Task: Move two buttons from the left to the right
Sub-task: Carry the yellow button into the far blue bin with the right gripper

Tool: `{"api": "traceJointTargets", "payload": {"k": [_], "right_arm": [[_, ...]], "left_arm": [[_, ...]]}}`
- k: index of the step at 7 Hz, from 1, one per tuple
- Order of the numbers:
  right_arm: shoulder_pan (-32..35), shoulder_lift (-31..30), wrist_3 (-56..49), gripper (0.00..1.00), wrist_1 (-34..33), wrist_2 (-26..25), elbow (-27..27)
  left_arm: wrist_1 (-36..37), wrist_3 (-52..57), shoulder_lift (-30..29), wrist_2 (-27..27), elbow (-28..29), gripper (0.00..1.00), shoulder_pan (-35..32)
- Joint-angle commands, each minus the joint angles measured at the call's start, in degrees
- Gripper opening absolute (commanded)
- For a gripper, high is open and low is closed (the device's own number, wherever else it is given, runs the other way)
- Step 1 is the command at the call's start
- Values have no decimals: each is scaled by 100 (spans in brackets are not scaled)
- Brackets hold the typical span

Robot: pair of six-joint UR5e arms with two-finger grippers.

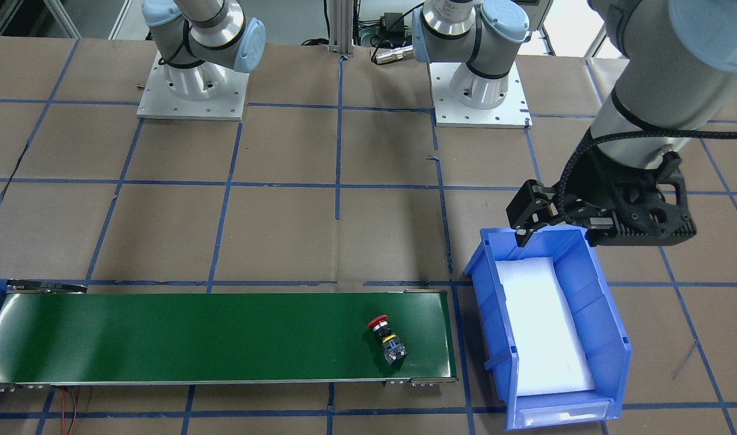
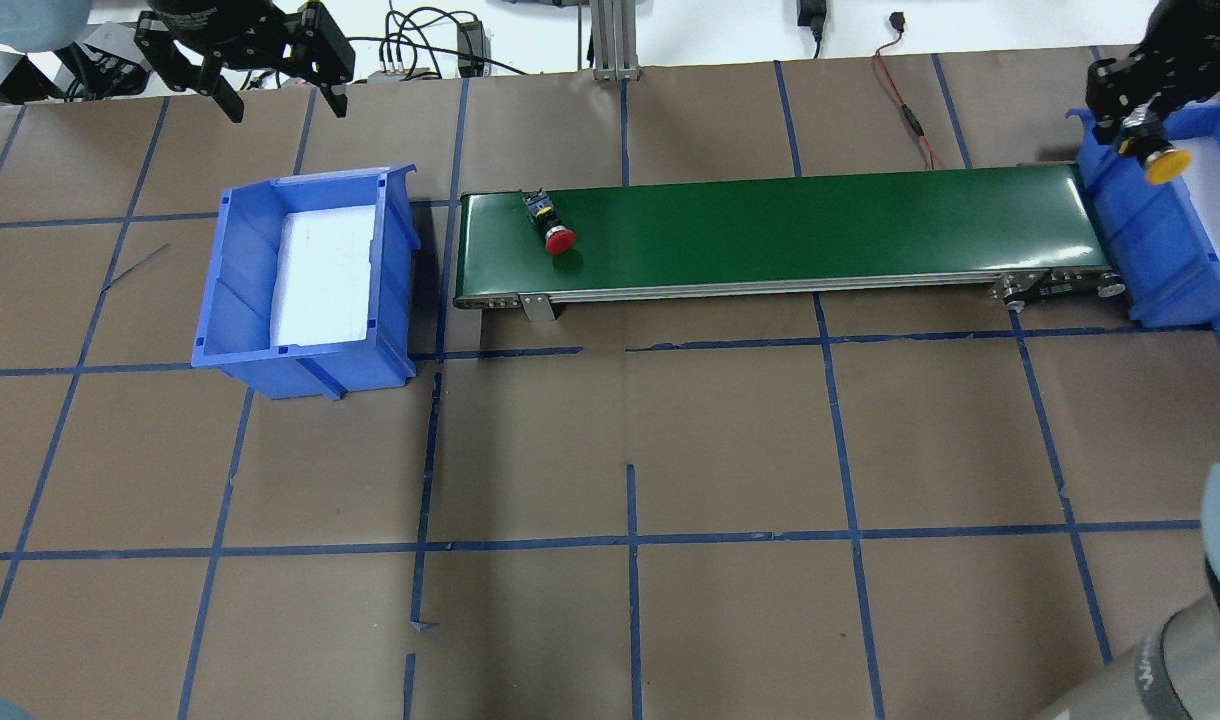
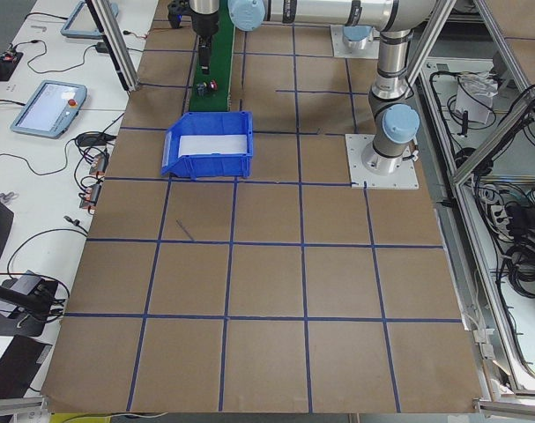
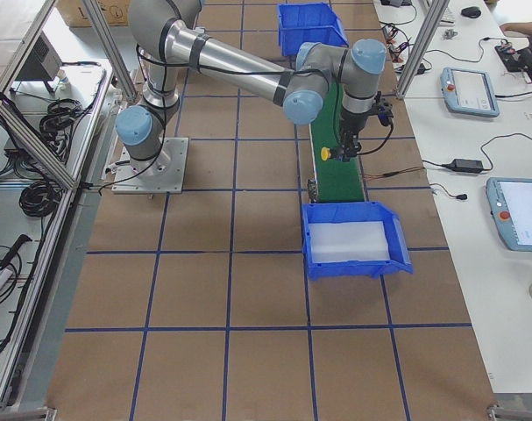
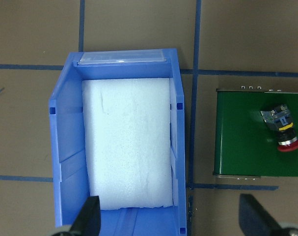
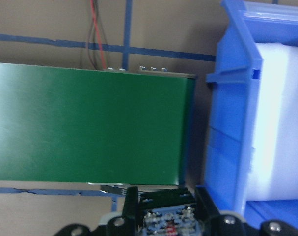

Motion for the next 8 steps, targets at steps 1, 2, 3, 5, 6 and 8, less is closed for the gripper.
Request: {"api": "traceJointTargets", "payload": {"k": [1,2,3,5,6,8], "right_arm": [[-845,61,-797,8,-132,-32,20],[-962,236,-913,8,-516,12,29],[-963,481,-1001,8,-842,30,29],[-963,947,-1011,8,-1448,204,20],[-972,1176,-1046,8,-1634,284,-6],[-1120,1205,-1142,8,-1645,495,19]], "left_arm": [[-22,-50,-10,-5,-92,100,-85],[-31,-50,16,3,-118,100,-112],[-31,-50,25,3,-127,100,-112],[-48,-50,69,21,-136,100,-112],[-40,-41,69,12,-136,100,-112],[-57,-32,130,12,-145,100,-112]]}}
